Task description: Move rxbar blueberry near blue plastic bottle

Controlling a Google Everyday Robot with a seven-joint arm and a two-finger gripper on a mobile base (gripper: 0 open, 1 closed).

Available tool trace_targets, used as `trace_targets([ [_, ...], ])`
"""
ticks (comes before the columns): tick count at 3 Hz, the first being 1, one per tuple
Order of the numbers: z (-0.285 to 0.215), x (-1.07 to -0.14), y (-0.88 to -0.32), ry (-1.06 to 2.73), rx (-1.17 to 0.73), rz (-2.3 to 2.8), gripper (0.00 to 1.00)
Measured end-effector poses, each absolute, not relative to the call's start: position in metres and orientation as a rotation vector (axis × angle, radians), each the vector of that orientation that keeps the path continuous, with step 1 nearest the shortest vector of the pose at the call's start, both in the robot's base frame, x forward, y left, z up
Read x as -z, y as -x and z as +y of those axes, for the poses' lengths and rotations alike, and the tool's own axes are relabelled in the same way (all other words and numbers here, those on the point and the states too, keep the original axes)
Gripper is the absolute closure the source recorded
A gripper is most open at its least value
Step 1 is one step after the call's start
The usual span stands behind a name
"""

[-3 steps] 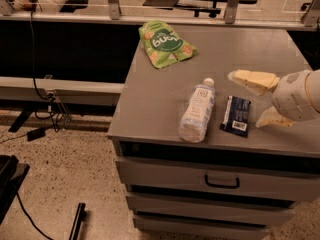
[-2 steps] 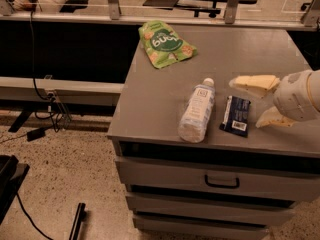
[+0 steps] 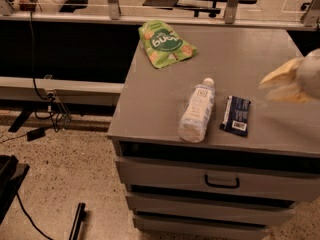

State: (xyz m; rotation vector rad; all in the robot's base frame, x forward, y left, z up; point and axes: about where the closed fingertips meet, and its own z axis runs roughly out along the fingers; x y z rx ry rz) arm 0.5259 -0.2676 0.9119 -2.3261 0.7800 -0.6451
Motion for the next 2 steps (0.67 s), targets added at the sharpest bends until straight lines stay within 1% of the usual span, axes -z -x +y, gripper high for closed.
trace_targets([
  [1, -0.3417, -1.0184, -0.5383, 2.288, 0.971, 0.837, 0.91],
  [2, -0.3347, -1.0208, -0.5382, 2.278, 0.964, 0.824, 0.77],
])
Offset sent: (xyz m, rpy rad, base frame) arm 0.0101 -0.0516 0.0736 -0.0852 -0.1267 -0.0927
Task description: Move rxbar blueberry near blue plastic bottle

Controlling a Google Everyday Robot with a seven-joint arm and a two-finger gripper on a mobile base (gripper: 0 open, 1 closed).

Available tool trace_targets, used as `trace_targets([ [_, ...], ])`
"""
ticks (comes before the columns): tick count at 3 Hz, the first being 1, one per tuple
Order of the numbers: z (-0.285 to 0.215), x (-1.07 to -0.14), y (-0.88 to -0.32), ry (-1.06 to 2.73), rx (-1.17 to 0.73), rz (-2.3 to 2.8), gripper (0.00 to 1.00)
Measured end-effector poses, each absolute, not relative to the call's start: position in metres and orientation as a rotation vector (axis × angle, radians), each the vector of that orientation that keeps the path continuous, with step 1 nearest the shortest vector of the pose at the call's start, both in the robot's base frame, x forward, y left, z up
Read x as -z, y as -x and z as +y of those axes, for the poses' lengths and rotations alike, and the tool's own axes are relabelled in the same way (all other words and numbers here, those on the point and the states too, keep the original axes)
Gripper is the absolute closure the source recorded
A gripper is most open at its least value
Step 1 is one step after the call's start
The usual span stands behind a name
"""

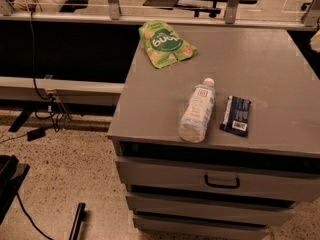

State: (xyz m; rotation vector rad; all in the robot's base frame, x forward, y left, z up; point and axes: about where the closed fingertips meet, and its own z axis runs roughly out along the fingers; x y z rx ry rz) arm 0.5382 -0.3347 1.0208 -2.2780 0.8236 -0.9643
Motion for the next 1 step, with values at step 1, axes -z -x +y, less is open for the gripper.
trace_targets([
  [1, -0.3323, -1.0190, -0.5380, 2.282, 0.959, 0.821, 0.54],
])
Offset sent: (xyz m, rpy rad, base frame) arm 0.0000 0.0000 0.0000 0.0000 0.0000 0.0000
